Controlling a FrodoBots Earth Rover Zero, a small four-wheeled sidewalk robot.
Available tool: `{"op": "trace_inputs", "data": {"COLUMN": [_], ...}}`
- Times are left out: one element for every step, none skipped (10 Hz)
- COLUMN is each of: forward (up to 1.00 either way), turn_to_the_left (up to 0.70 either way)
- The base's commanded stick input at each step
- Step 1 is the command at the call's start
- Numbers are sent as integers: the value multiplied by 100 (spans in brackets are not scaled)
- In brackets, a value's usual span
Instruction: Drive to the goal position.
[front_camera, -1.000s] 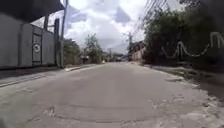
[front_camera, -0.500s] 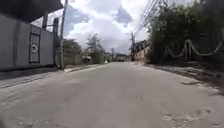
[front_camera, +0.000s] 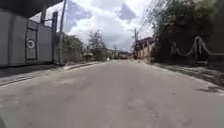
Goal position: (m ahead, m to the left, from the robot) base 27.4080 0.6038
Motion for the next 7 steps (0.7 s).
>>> {"op": "trace_inputs", "data": {"forward": [100, 100, 100, 100, 100, 100, 100], "turn_to_the_left": [-28, -35, -37, -18, -2, 0, 0]}}
